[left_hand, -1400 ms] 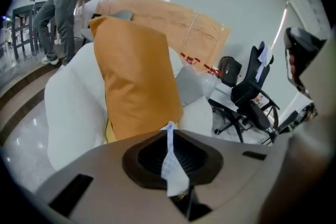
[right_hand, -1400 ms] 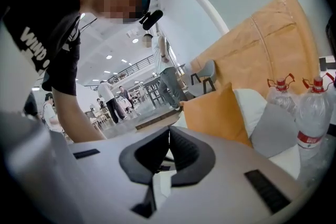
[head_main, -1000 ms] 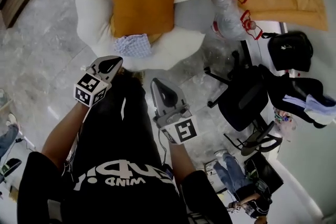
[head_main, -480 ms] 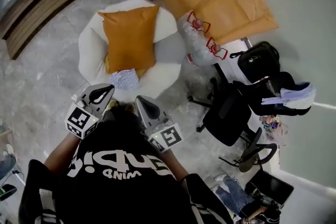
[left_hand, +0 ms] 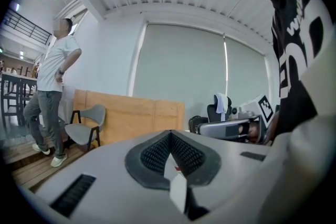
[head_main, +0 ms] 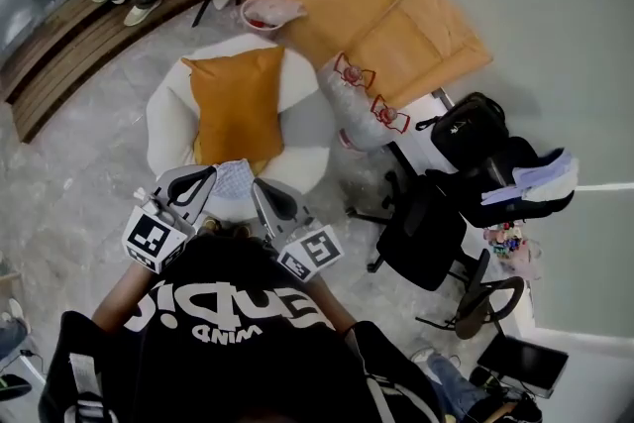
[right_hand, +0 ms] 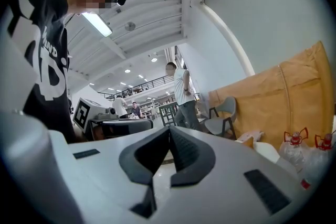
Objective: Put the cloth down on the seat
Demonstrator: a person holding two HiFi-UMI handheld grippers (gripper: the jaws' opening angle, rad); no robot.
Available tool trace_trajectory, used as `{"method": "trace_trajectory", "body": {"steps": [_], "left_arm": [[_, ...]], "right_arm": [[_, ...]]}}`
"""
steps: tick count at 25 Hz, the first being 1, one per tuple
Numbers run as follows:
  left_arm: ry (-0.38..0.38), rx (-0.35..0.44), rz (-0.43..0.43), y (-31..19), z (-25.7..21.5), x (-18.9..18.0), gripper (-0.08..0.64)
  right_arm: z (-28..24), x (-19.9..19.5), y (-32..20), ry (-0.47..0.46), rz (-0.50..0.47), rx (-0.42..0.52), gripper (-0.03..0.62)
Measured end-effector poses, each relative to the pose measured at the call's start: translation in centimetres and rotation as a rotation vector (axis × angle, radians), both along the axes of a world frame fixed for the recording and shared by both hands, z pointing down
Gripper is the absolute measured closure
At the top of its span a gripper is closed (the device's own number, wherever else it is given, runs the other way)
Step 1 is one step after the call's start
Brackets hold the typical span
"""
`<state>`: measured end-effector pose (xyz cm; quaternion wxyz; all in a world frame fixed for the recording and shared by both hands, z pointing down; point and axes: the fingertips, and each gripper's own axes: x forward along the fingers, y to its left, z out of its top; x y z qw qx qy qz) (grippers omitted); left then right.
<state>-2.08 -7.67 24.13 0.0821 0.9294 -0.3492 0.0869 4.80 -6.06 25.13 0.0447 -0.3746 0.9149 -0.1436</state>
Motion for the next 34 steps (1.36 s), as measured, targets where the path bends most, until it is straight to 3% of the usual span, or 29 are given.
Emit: {"method": "trace_trajectory", "body": {"steps": [4,8,12,34], "left_arm": [[0.004,0.032,-0.007,0.04,-0.08,-0.04,0.554],[0.001,0.004,-0.008,0.36,-0.50,0.10,0.554],[-0.002,0.046,-0.007,0.27,-0.03,-0.23,0.554],[-0.009,0.016,-0.007,-0.08,0.03,-0.13,0.554]], "right_arm": [[-0.11,0.04,0.12,-0.008,-0.003,0.000,0.571],[0.09,-0.43,0.33,0.003,-0.014,0.009,0.571],[0.08,-0.51,0.34,0.011,-0.016,0.010,0.571],[0.07,-0.80,0.36,0.018,-0.023,0.012,0.571]]}}
